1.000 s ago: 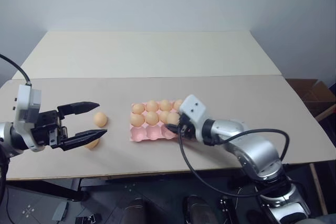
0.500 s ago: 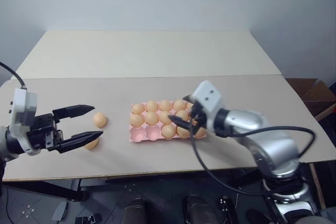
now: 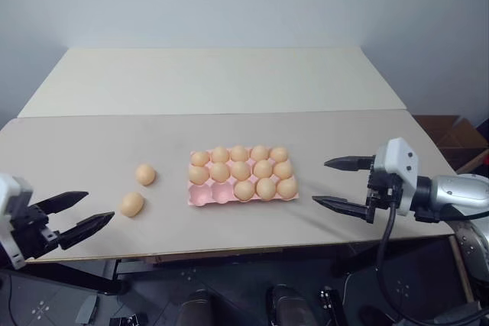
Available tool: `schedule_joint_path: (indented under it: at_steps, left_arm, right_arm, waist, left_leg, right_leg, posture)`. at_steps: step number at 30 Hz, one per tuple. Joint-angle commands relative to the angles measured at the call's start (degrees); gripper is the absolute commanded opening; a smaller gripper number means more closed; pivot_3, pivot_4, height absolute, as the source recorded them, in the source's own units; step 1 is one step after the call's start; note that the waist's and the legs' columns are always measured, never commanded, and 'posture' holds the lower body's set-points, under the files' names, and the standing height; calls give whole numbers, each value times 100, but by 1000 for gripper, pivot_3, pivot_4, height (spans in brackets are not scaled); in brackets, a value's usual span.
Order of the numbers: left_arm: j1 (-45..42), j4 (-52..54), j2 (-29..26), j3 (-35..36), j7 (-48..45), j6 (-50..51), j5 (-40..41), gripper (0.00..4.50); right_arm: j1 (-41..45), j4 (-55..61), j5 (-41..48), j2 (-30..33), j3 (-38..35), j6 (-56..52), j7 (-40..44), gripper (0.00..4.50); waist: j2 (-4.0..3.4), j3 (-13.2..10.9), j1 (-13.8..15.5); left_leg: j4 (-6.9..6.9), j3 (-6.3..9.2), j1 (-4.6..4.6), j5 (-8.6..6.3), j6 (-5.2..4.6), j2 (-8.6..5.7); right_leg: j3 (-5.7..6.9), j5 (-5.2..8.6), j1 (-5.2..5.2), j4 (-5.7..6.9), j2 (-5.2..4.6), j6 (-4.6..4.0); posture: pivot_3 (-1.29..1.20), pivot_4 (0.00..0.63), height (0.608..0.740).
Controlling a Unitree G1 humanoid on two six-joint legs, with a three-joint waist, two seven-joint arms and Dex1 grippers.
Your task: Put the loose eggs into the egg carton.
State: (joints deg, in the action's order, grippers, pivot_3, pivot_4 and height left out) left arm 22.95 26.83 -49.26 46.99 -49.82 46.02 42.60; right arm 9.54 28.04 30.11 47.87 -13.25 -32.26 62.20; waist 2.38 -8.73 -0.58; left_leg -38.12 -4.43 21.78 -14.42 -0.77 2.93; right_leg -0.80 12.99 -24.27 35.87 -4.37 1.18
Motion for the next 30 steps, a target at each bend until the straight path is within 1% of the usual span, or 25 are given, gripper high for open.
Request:
schedule_joint_path:
  at_steps: [1, 4, 6, 9, 12, 15, 16, 19, 21, 22, 26, 28, 30]
  left_arm:
    - [-182, 621, 222, -388, 1120, 754, 40, 4500]
    - [-709, 860, 507, -665, 2075, 1464, 196, 4500]
    - [-1099, 852, 671, -929, 2603, 1951, 182, 4500]
    - [-1552, 703, 850, -1356, 3091, 2309, 35, 4500]
    - [-2032, 372, 967, -1738, 3368, 2677, -45, 4500]
    - [-2215, 243, 924, -1998, 3494, 2764, -231, 3941]
    - [-2272, 237, 940, -1976, 3497, 2773, -225, 3608]
    - [-2393, 277, 873, -1874, 3375, 2776, -171, 2742]
    - [-2357, 482, 619, -1880, 3054, 2591, -116, 2046]
    - [-2292, 630, 465, -1885, 2763, 2391, -64, 1853]
    - [-2031, 1024, -165, -1867, 1299, 1507, 179, 1853]
    - [-2139, 989, -353, -2067, 806, 1114, 191, 1853]
    - [-2505, 872, -412, -2481, 572, 892, 198, 1853]
  right_arm:
    - [133, -88, 174, 137, -206, 349, 208, 4464]
    - [167, -137, 201, 180, -182, 429, 239, 4464]
    - [206, -116, 248, 179, -171, 411, 203, 4464]
    - [256, -86, 303, 168, -147, 402, 160, 4464]
    - [285, -37, 368, 182, -143, 390, 113, 4464]
    - [281, 33, 432, 162, -192, 363, -10, 4500]
    - [264, 65, 463, 154, -219, 337, -61, 4500]
    - [136, 188, 529, 152, -284, 319, -147, 4500]
    - [-8, 268, 597, 161, -337, 331, -151, 4500]
    - [-64, 291, 630, 173, -350, 342, -135, 4500]
    - [-125, 226, 775, 232, -321, 465, 149, 4500]
    - [-80, 147, 846, 243, -255, 588, 410, 4500]
    - [-30, 77, 949, 252, -173, 659, 669, 4500]
  waist:
    - [0, 0, 27]
    - [11, 2, 54]
    - [11, 3, 62]
    - [11, 3, 66]
    - [12, 3, 68]
    - [14, 3, 44]
    - [14, 3, 41]
    - [14, 3, 53]
    - [17, 1, 62]
    - [21, 1, 63]
    - [18, 0, 72]
    - [17, 0, 80]
    - [16, -1, 103]
  left_leg:
    - [0, 2, 2, 0, 0, -3]
    - [-1, 4, 15, 0, 0, -8]
    - [-1, 10, 18, 0, 0, -7]
    - [0, 14, 19, 0, 0, -9]
    - [0, 14, 17, 0, 0, -10]
    - [-1, 17, 15, 0, -1, -10]
    - [-1, 18, 15, 0, -1, -10]
    - [0, 21, 19, 0, -1, -10]
    - [0, 22, 21, 0, 0, -10]
    - [0, 24, 23, 0, 0, -10]
    - [0, 21, 23, 0, 0, -12]
    - [-1, 20, 22, 0, 0, -13]
    - [-1, 9, 16, 0, 0, -13]
  right_leg:
    - [-1, 0, 0, 1, -2, 0]
    - [-4, -29, -5, -4, -4, -17]
    - [0, -43, -5, -5, -1, -7]
    - [1, -46, -5, -2, 1, -3]
    - [2, -47, -3, -2, 3, -4]
    - [2, -47, -2, -1, 5, -5]
    - [1, -47, -3, -1, 5, -5]
    - [3, -46, -4, -1, 4, -6]
    - [5, -46, -5, -3, 3, -6]
    - [7, -45, -5, -4, 3, -7]
    - [3, -29, -7, -8, -4, -36]
    - [-1, -25, -7, -8, -6, -42]
    - [-1, -25, -3, -7, -4, -42]
  posture:
    - [0, 150, 740]
    - [0, 150, 740]
    - [0, 150, 740]
    - [0, 150, 740]
    - [0, 150, 740]
    - [0, 150, 740]
    - [0, 150, 740]
    - [0, 150, 740]
    - [0, 150, 740]
    - [0, 150, 740]
    - [0, 150, 740]
    - [0, 150, 740]
    - [0, 150, 740]
